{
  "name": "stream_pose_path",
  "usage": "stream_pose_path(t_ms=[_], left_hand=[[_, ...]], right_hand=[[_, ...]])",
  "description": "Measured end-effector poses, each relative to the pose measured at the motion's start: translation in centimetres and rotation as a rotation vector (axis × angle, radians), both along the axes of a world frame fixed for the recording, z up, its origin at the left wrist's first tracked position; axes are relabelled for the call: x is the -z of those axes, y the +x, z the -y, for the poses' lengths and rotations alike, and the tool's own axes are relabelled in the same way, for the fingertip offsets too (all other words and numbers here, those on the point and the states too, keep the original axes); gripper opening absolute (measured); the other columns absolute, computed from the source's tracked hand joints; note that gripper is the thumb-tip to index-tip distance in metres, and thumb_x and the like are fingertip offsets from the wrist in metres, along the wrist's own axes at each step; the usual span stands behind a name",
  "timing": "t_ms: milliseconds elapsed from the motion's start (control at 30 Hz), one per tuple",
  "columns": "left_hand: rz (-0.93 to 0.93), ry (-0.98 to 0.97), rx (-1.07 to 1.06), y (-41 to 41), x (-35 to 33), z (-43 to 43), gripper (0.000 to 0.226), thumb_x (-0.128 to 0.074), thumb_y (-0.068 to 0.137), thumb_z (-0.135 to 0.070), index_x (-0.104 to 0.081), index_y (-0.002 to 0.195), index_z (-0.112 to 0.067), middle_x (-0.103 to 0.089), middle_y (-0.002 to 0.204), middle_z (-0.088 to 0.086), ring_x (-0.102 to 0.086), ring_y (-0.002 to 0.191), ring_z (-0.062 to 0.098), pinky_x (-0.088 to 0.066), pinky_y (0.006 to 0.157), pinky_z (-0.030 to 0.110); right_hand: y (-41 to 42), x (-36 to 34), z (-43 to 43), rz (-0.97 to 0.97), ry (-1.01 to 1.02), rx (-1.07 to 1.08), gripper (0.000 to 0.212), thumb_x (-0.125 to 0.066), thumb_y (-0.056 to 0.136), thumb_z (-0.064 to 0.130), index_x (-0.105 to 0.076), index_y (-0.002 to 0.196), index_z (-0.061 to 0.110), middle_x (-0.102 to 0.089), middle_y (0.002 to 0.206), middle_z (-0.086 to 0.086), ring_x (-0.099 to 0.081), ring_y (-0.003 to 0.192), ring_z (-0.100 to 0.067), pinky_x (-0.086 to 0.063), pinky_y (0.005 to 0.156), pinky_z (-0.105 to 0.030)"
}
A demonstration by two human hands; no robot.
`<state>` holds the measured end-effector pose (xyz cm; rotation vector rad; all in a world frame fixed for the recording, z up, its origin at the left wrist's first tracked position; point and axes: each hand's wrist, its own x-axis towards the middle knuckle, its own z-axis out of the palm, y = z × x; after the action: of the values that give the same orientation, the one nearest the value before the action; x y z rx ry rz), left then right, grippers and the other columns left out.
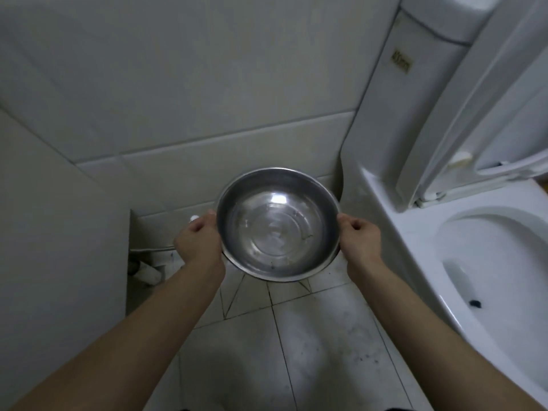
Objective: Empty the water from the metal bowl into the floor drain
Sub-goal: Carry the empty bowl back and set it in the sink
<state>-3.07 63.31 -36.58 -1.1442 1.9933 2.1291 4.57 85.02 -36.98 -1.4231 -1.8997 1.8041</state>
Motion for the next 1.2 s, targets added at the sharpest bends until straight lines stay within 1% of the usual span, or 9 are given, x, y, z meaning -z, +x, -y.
stream_pose_path(t_ms=[100, 167, 300, 400, 567, 733, 900, 1033, 1200], left_hand=[[0.031, -0.049, 0.027, 0.7, -5.1, -0.2, 0.008, -0.072, 0.089, -0.017, -0.074, 0.088, -0.009, -0.073, 0.088, 0.006, -0.066, 0.085, 0.020, -0.057, 0.085, 0.035], [0.035, -0.036, 0.038, 1.1, -8.5, -0.2, 0.013, -0.073, 0.089, -0.018, -0.071, 0.077, -0.015, -0.071, 0.081, 0.004, -0.066, 0.080, 0.020, -0.058, 0.086, 0.040], [0.051, -0.023, 0.086, 2.1, -15.3, 0.1, 0.015, -0.073, 0.088, -0.021, -0.070, 0.073, -0.020, -0.075, 0.091, 0.014, -0.062, 0.078, 0.026, -0.055, 0.088, 0.057], [0.058, -0.009, 0.140, 2.9, -21.0, 0.0, 0.009, -0.071, 0.090, -0.024, -0.073, 0.086, -0.017, -0.074, 0.096, 0.017, -0.059, 0.079, 0.026, -0.053, 0.091, 0.062], [0.045, -0.002, 0.165, 4.2, -29.4, 0.1, 0.014, -0.071, 0.091, -0.028, -0.071, 0.078, -0.022, -0.071, 0.071, 0.002, -0.061, 0.059, 0.019, -0.053, 0.054, 0.032], [-0.002, -0.024, 0.158, 4.5, -36.8, 0.7, 0.011, -0.075, 0.084, -0.025, -0.074, 0.075, -0.020, -0.073, 0.068, -0.005, -0.068, 0.066, 0.012, -0.057, 0.065, 0.025], [-0.022, 0.020, 0.158, 5.8, -42.6, 1.5, 0.019, -0.075, 0.086, -0.024, -0.069, 0.068, -0.022, -0.063, 0.058, -0.002, -0.052, 0.038, 0.004, -0.046, 0.040, 0.014], [-0.025, 0.080, 0.142, 6.5, -46.8, 2.4, 0.015, -0.076, 0.087, -0.023, -0.070, 0.073, -0.019, -0.066, 0.054, -0.005, -0.059, 0.041, 0.005, -0.047, 0.039, 0.015], [-0.048, 0.096, 0.132, 6.6, -51.2, 4.4, 0.014, -0.076, 0.086, -0.024, -0.071, 0.073, -0.021, -0.068, 0.050, -0.011, -0.064, 0.044, 0.004, -0.049, 0.041, 0.016]], right_hand=[[1.1, -4.2, 0.3, 0.025, 0.054, -0.002, 0.025, -0.060, 0.099, 0.025, -0.067, 0.081, 0.010, -0.064, 0.072, -0.010, -0.060, 0.075, -0.025, -0.056, 0.077, -0.044], [1.9, -7.1, 0.5, 0.031, 0.063, 0.009, 0.028, -0.059, 0.099, 0.024, -0.068, 0.078, 0.008, -0.068, 0.076, -0.016, -0.063, 0.074, -0.029, -0.059, 0.080, -0.050], [3.3, -13.4, 1.0, 0.062, 0.090, 0.008, 0.030, -0.058, 0.098, 0.026, -0.067, 0.073, 0.011, -0.073, 0.079, -0.012, -0.069, 0.079, -0.034, -0.060, 0.085, -0.047], [4.6, -19.2, 0.8, 0.072, 0.095, 0.044, 0.032, -0.058, 0.098, 0.027, -0.062, 0.070, 0.011, -0.064, 0.070, -0.008, -0.060, 0.071, -0.025, -0.056, 0.075, -0.038], [6.2, -27.7, 0.8, 0.083, 0.092, 0.062, 0.033, -0.058, 0.096, 0.028, -0.067, 0.080, 0.000, -0.071, 0.082, -0.024, -0.062, 0.072, -0.028, -0.059, 0.076, -0.044], [7.0, -35.6, 0.9, 0.047, 0.109, 0.068, 0.029, -0.059, 0.096, 0.027, -0.066, 0.076, 0.007, -0.062, 0.069, -0.014, -0.055, 0.065, -0.021, -0.054, 0.070, -0.038], [7.9, -41.7, 1.2, 0.023, 0.114, 0.040, 0.033, -0.059, 0.097, 0.028, -0.064, 0.077, 0.003, -0.056, 0.068, -0.014, -0.053, 0.064, -0.024, -0.053, 0.061, -0.035], [8.5, -45.8, 2.0, 0.029, 0.134, 0.047, 0.033, -0.060, 0.099, 0.032, -0.073, 0.092, 0.003, -0.071, 0.089, -0.025, -0.063, 0.074, -0.024, -0.060, 0.082, -0.046], [8.8, -50.3, 3.9, 0.007, 0.154, 0.044, 0.043, -0.059, 0.099, 0.033, -0.066, 0.093, -0.009, -0.058, 0.074, -0.015, -0.056, 0.071, -0.023, -0.057, 0.088, -0.051]])
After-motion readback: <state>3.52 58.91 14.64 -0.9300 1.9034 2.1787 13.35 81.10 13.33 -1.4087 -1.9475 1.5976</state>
